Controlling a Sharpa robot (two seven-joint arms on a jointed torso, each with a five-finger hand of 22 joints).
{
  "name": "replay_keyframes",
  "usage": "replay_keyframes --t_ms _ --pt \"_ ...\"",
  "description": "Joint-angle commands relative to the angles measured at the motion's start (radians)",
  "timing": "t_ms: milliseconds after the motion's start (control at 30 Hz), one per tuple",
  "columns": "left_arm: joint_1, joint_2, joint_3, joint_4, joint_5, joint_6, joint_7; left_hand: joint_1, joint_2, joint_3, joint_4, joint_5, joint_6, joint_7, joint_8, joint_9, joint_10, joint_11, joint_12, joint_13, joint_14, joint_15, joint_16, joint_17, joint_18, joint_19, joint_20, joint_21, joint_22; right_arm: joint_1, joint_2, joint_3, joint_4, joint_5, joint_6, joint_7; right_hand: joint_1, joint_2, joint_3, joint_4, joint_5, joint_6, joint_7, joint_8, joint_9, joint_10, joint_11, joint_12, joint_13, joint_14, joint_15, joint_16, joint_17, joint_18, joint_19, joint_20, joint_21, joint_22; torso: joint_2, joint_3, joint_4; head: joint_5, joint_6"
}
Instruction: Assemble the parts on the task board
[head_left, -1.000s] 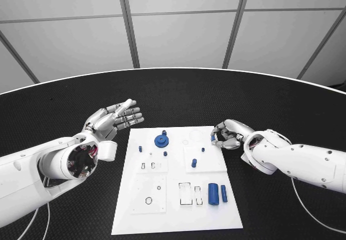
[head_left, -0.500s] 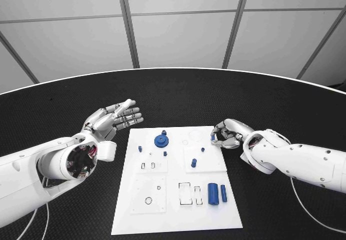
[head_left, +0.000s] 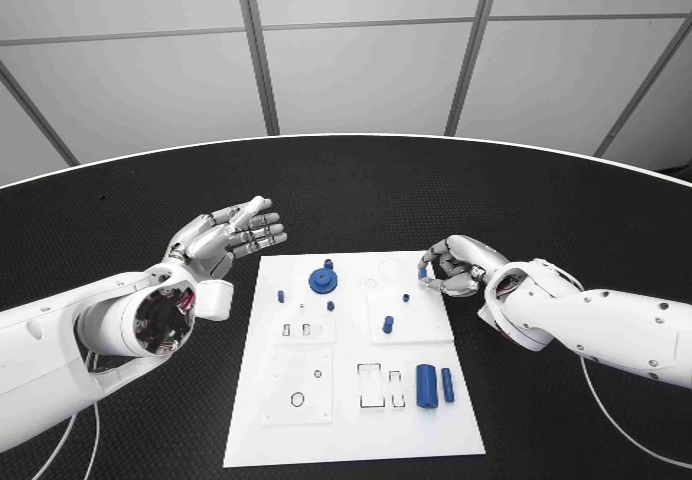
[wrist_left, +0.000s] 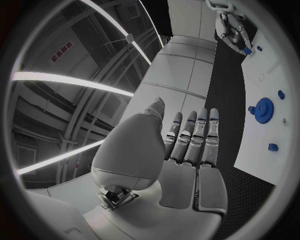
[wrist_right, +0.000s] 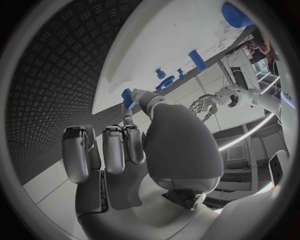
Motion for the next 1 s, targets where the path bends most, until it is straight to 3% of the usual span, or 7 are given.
replay_keyframes --t_ms 33,367,433,500,667,833,1000 --pt "0.0 0.004 0.0 -0.006 0.0 0.001 0.0 0.004 -0.005 0.003 0.003 0.001 -0.005 0.094 -0.005 -0.001 0.001 0.004 -0.005 0.0 0.002 -0.001 -0.005 -0.001 0.017 0.008 0.002 -0.004 -0.001 0.006 -0.01 0.002 0.045 0.0 0.004 -0.012 0.001 0.013 0.003 -0.004 -0.001 0.013 -0.014 0.024 0.031 0.06 -0.008 0.006 0.207 0.104 -0.004 0.006 0.252 -0.015 0.104 -0.009 0.006 0.263 -0.005 -0.0021 -0.0042 0.002 -0.003" --pt "0.0 0.039 0.0 -0.046 0.0 0.012 -0.004 0.001 -0.007 0.001 0.005 0.0 -0.003 0.094 -0.005 -0.001 0.002 0.004 -0.006 0.0 0.001 -0.001 -0.006 -0.002 0.016 0.009 0.002 -0.004 -0.002 0.067 0.021 0.011 0.177 -0.032 0.035 -0.091 0.001 0.014 0.008 -0.01 -0.001 0.005 -0.011 0.024 0.033 0.06 -0.006 0.006 0.207 0.104 -0.001 0.007 0.256 -0.015 0.104 -0.007 0.006 0.263 -0.018 -0.0067 -0.0067 0.02 -0.014" --pt "0.0 0.047 0.0 -0.056 0.0 0.014 -0.006 0.001 -0.007 0.001 0.005 0.0 -0.003 0.094 -0.005 -0.001 0.002 0.004 -0.006 0.0 0.001 -0.001 -0.006 -0.002 0.016 0.009 0.002 -0.004 -0.002 0.077 0.038 0.012 0.19 -0.036 0.042 -0.106 0.0 0.013 0.008 -0.011 -0.001 0.004 -0.011 0.024 0.033 0.06 -0.006 0.006 0.207 0.104 -0.001 0.007 0.255 -0.015 0.104 -0.007 0.006 0.263 -0.023 -0.0094 -0.0059 0.025 -0.021" --pt "0.0 0.055 0.0 -0.066 0.0 0.016 -0.007 0.001 -0.007 0.001 0.005 0.0 -0.003 0.094 -0.005 -0.001 0.002 0.004 -0.006 0.0 0.001 -0.001 -0.006 -0.002 0.016 0.009 0.002 -0.004 -0.002 0.085 0.067 0.013 0.198 -0.039 0.052 -0.121 0.0 0.013 0.008 -0.011 -0.001 0.004 -0.011 0.024 0.033 0.059 -0.006 0.005 0.206 0.104 -0.001 0.007 0.255 -0.015 0.104 -0.007 0.006 0.263 -0.03 -0.0162 -0.0039 0.029 -0.029" --pt "0.0 0.067 0.0 -0.08 0.0 0.018 -0.011 -0.001 -0.008 0.0 0.006 0.0 -0.003 0.094 -0.005 -0.001 0.002 0.004 -0.006 0.0 0.001 -0.001 -0.006 -0.002 0.016 0.009 0.002 -0.004 -0.002 0.092 0.157 0.012 0.172 -0.042 0.088 -0.144 -0.001 0.013 0.01 -0.014 0.001 0.0 -0.01 0.025 0.034 0.06 -0.005 0.006 0.207 0.105 0.001 0.008 0.256 -0.015 0.104 -0.006 0.006 0.263 -0.036 -0.0202 -0.0035 0.048 -0.035" --pt "0.0 0.076 0.0 -0.09 0.0 0.02 -0.013 -0.001 -0.008 0.0 0.007 0.0 -0.003 0.094 -0.005 -0.001 0.002 0.004 -0.006 0.0 0.001 0.0 -0.006 -0.002 0.016 0.009 0.002 -0.004 -0.003 0.091 0.242 0.001 0.138 -0.046 0.129 -0.177 -0.01 0.009 0.009 -0.016 0.012 -0.006 -0.007 0.026 0.037 0.058 -0.003 0.004 0.206 0.104 0.004 0.007 0.254 -0.015 0.104 -0.003 0.006 0.263 -0.036 -0.0228 -0.0007 0.055 -0.04" --pt "0.0 0.084 0.0 -0.097 0.0 0.02 -0.014 -0.002 -0.008 0.0 0.008 0.0 -0.002 0.094 -0.005 0.0 0.002 0.004 -0.007 0.0 0.001 0.0 -0.007 -0.002 0.016 0.009 0.002 -0.004 -0.003 0.081 0.3 -0.007 0.115 -0.09 0.158 -0.218 -0.015 0.006 0.011 -0.023 0.038 -0.01 -0.006 0.031 0.041 0.057 -0.001 0.002 0.205 0.104 0.006 0.006 0.252 -0.015 0.104 0.0 0.006 0.263 -0.037 -0.0245 -0.0028 0.062 -0.042"
